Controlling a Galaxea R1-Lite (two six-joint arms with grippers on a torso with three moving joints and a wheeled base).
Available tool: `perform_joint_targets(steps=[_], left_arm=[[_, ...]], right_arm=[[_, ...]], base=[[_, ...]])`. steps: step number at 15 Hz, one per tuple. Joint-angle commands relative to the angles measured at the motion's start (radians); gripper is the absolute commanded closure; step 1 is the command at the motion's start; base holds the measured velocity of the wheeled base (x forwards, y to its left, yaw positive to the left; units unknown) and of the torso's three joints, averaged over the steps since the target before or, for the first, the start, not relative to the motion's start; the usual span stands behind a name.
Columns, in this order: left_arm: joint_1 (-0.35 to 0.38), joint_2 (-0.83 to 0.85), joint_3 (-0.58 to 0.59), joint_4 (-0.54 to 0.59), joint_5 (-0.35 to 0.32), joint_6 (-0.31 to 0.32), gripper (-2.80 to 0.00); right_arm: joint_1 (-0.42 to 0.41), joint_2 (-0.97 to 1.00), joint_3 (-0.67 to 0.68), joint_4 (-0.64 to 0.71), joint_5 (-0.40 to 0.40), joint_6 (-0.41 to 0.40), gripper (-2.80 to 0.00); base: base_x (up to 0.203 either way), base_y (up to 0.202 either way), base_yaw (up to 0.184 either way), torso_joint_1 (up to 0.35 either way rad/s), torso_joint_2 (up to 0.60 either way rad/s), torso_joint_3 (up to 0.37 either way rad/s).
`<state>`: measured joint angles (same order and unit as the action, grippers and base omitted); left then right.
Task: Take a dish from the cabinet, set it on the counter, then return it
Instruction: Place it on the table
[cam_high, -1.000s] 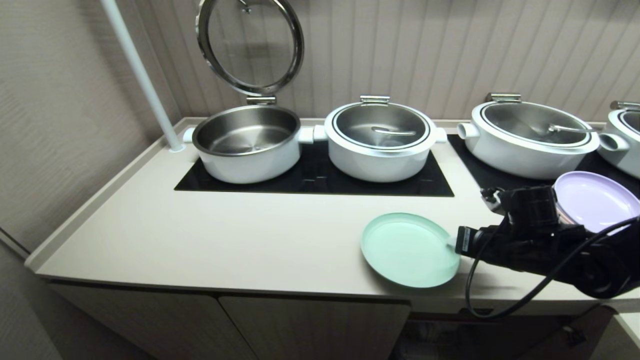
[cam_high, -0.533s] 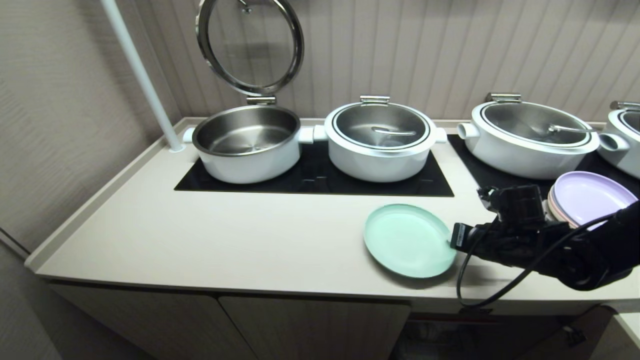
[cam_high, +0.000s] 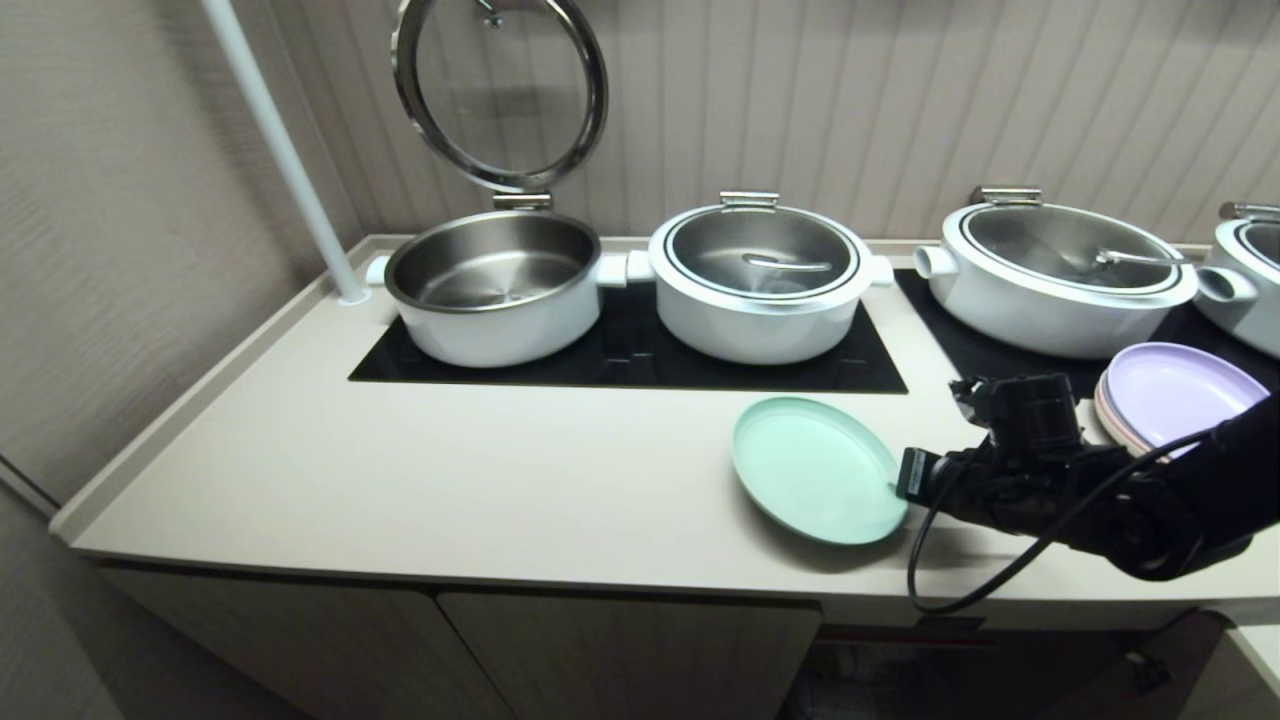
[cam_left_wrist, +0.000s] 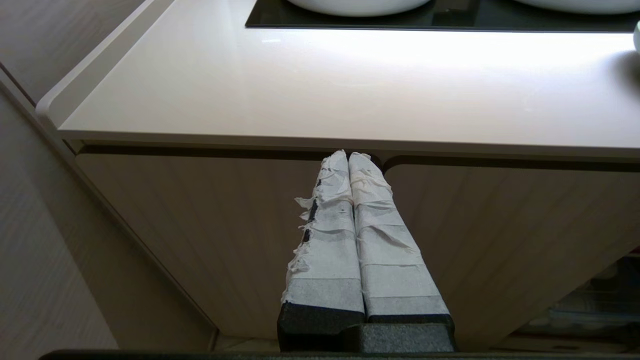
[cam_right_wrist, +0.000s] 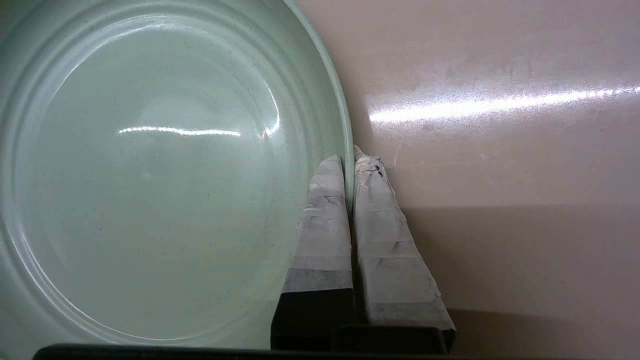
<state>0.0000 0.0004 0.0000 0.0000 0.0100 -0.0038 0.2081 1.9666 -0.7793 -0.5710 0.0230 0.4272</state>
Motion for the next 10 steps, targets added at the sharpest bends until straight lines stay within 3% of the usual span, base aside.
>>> perform_joint_targets(steps=[1, 10], left_arm=[[0.0, 0.0, 0.0, 0.0, -0.001, -0.001, 0.0], [0.0, 0.0, 0.0, 0.0, 0.001, -0.001, 0.0]], right_arm=[[0.001, 0.0, -0.014, -0.001, -0.006, 0.002, 0.0], [0.004, 0.0, -0.043, 0.01, -0.008, -0.005, 0.0]], base=[[0.0, 0.0, 0.0, 0.0, 0.0, 0.0], [0.0, 0.0, 0.0, 0.0, 0.0, 0.0]])
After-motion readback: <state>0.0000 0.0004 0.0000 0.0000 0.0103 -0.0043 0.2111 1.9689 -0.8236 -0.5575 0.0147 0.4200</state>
